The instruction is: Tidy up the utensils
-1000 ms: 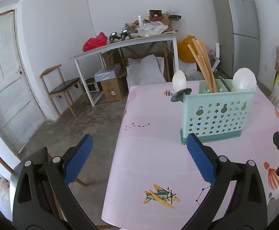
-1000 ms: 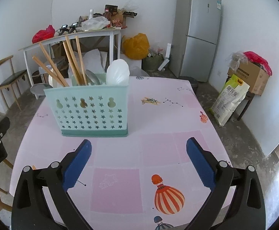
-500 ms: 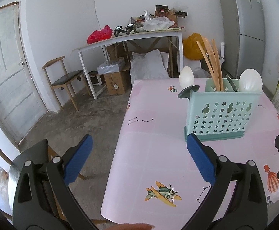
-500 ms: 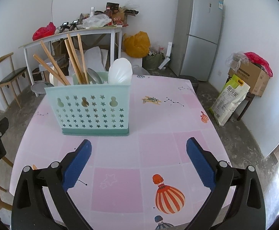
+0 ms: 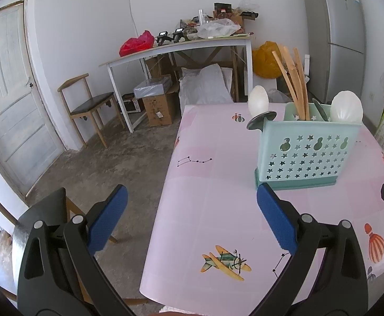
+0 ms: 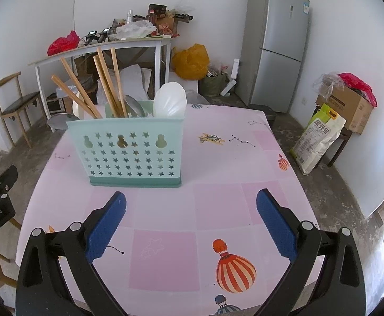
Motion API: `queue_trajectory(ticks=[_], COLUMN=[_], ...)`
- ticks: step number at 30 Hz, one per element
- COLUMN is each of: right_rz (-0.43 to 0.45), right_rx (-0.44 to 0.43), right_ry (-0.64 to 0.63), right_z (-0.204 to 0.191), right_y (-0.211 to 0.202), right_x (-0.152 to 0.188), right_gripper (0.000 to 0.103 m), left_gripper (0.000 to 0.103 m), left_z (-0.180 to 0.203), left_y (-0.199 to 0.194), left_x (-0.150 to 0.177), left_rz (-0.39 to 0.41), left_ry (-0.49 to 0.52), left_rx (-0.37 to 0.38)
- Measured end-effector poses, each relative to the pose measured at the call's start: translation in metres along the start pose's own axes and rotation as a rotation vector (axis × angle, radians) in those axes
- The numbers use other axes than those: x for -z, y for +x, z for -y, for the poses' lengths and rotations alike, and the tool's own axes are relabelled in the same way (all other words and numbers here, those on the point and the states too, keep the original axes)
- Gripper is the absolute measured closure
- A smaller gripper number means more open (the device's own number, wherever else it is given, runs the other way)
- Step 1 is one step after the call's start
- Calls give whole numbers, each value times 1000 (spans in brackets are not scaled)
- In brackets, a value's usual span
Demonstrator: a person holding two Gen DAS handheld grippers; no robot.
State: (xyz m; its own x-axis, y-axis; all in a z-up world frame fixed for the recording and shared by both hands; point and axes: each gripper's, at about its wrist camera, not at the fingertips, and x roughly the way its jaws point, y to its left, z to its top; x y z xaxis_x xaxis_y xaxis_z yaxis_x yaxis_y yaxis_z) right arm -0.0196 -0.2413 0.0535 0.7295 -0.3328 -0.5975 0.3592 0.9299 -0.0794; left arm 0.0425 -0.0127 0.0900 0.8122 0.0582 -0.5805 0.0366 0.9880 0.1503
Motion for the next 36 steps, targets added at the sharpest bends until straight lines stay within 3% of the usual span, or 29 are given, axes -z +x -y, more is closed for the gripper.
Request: queue_trajectory(ticks=[36], right_rz=[-4], right_rx=[3], right_ry=[4], right_z=[1], right_y=[-2], right_x=[-1], right_gripper=[7], left_gripper=[8], left_z=[-5], left_y=[5], left_x=[3], left_rz=[-14], left_ry=[-3], left_rx=[-11])
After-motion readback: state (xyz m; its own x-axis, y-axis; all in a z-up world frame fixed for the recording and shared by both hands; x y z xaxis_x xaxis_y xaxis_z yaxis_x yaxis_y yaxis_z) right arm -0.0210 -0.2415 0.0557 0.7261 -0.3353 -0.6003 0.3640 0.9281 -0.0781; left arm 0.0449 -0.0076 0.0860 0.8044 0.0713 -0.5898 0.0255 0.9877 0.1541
